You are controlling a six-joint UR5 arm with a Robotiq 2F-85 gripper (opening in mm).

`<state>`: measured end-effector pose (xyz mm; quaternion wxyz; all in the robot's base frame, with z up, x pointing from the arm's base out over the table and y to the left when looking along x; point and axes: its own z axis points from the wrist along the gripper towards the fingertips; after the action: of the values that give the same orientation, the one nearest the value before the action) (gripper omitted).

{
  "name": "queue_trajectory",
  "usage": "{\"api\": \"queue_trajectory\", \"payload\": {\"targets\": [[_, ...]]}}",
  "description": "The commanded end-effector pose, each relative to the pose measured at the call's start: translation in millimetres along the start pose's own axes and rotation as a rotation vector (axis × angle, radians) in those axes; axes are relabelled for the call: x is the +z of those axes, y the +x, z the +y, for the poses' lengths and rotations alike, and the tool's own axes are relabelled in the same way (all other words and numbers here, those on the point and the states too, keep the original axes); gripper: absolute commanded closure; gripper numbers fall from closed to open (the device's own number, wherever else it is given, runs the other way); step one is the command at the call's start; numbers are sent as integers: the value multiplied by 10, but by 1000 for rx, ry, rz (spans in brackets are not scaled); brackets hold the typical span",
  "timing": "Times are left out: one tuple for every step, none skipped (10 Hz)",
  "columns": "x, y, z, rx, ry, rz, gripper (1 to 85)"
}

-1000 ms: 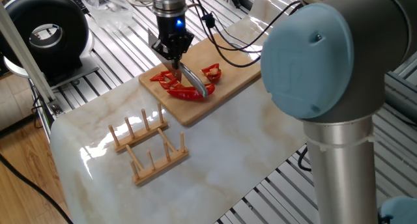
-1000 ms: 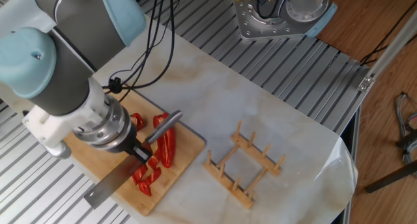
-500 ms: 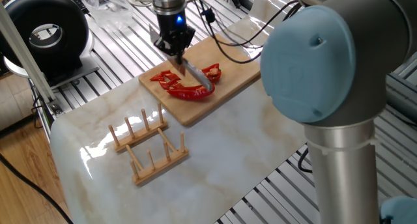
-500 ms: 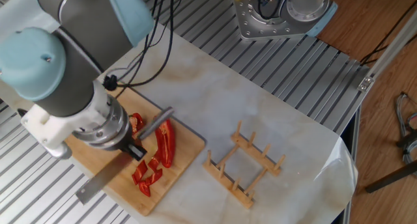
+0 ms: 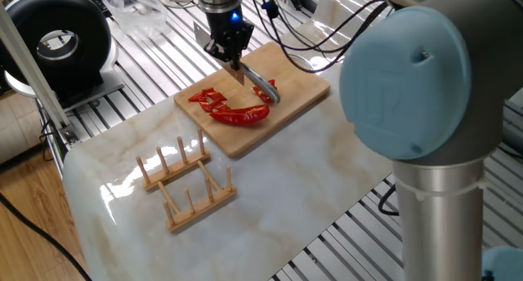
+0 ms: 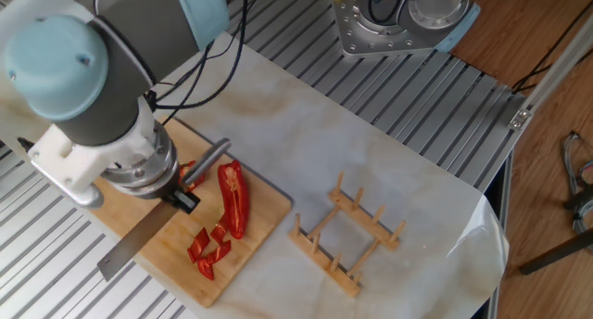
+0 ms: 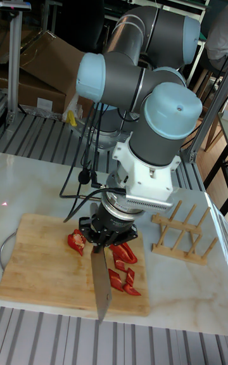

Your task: Chop the chili peppers

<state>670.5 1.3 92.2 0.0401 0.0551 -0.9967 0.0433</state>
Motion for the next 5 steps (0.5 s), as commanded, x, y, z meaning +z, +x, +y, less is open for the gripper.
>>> {"api": "queue_trajectory", "payload": {"targets": [[37,-68,-9,-188,-1,-46,843],[33,-77,35,-201,-22,-62,843],[-3,-29,32,-192,-26,-59,843],[-29,9,11,-236,-16,-51,843],[-40,28,5,-270,-12,-49,843]]}}
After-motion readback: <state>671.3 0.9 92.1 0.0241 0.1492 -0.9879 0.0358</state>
